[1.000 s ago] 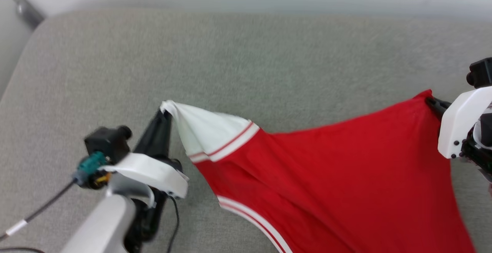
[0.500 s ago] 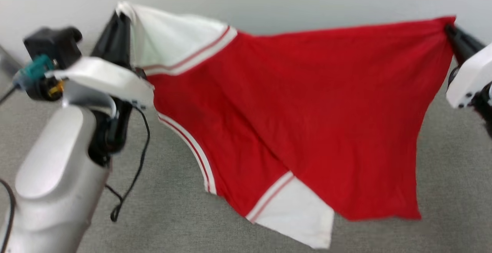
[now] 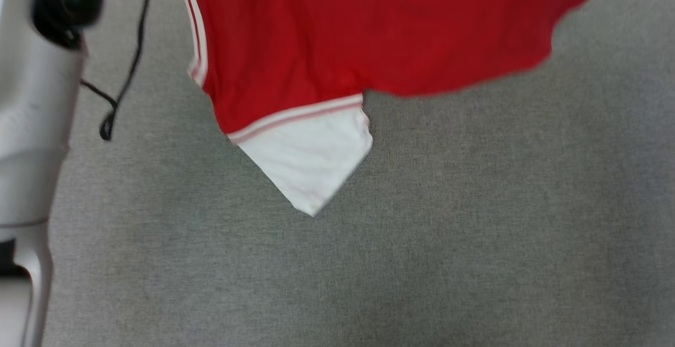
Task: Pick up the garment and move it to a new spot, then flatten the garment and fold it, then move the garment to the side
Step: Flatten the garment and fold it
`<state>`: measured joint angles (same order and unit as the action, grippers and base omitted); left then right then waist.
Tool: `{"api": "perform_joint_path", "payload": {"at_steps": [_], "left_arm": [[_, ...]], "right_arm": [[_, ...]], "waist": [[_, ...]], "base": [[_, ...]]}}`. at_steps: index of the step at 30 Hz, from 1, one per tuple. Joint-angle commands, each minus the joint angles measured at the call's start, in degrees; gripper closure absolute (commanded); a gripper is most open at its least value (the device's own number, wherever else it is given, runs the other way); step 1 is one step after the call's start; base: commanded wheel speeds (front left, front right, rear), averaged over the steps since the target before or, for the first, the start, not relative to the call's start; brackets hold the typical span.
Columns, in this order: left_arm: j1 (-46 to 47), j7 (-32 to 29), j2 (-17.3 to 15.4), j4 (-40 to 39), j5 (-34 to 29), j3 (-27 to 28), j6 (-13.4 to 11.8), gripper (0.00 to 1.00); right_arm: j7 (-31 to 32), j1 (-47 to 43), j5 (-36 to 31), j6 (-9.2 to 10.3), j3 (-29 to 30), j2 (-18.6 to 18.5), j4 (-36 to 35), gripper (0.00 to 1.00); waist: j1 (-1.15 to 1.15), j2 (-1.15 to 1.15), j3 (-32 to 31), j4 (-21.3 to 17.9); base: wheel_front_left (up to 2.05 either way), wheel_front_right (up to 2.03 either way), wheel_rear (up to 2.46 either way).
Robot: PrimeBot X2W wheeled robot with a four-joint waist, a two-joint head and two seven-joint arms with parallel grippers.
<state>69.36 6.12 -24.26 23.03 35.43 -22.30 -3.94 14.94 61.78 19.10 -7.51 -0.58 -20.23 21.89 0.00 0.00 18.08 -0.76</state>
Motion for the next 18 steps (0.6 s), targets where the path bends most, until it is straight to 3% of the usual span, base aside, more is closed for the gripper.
{"api": "perform_joint_path", "payload": {"at_steps": [1, 8, 18], "left_arm": [[2.1, 0.1, -0.3, 0.5, -0.4, 0.2, 0.2, 1.00], [13.5, 0.7, -1.9, 4.5, -2.4, 0.8, 1.3, 1.00], [23.4, -0.8, -3.6, 4.8, -3.6, 1.6, 0.6, 1.00]], "right_arm": [[-0.6, 1.8, -0.1, 0.03, -0.1, 0.3, 0.4, 1.00], [-5.1, 11.4, -0.1, 0.04, -1.0, 0.6, 4.3, 1.00], [-9.5, 22.5, 0.5, 0.04, -1.9, -0.5, 8.0, 1.00]], "waist": [[0.00, 0.00, 3.5, -0.9], [0.00, 0.00, 9.2, -2.6], [0.00, 0.00, 17.5, -4.2]], "base": [[0.00, 0.00, 0.00], [0.00, 0.00, 0.00], [0.00, 0.00, 0.00]]}}
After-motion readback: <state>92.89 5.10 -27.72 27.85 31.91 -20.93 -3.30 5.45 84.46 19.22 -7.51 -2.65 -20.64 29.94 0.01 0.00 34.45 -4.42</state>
